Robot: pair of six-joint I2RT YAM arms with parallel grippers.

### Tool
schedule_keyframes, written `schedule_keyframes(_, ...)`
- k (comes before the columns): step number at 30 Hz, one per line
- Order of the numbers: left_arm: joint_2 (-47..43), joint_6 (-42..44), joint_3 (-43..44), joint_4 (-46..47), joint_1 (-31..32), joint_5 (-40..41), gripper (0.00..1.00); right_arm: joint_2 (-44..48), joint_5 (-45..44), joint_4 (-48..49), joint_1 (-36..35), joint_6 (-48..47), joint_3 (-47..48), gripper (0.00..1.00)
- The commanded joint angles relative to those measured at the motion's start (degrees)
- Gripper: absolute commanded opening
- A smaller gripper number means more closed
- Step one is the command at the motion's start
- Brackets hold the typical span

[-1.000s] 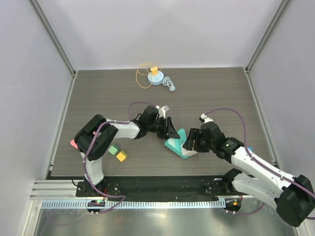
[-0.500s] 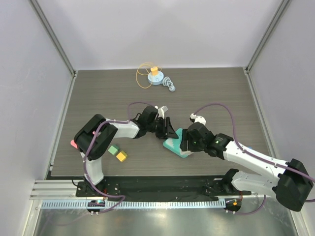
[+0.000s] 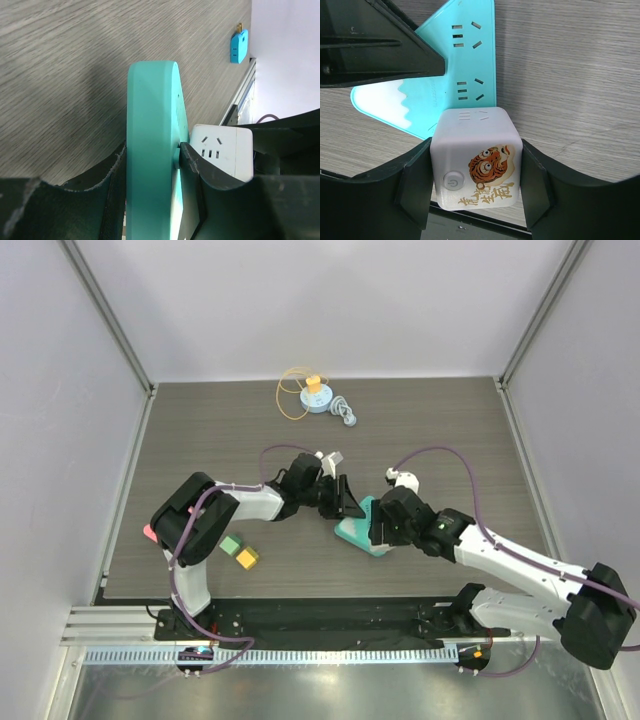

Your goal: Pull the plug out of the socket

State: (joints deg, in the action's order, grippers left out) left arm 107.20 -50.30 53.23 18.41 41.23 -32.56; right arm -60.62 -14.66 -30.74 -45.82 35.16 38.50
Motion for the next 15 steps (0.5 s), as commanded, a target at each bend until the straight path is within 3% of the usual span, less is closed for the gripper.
schedule_keyframes(1, 0.21, 5.39, -1.55, -7.34, 1.13, 1.79, 0.0, 4.1, -10.49, 2.97, 3.45, -2.19, 4.57, 0.01)
schedule_keyframes(6, 0.03, 5.48, -1.82, -7.34, 1.13, 1.88, 0.0, 7.53, -3.82, 3.23, 10.47, -3.25, 3.43, 0.01)
schedule_keyframes(11, 0.03, 5.39, -1.55, -8.22, 1.22, 3.11, 0.0, 12.79, 10.93, 6.74, 19.89, -2.55, -0.7, 0.01)
schedule_keyframes(15, 0.12, 5.39, -1.29, -8.22, 1.31, 3.2, 0.0, 12.72, 11.06, 6.75, 20.42, -1.94, -1.15, 0.01)
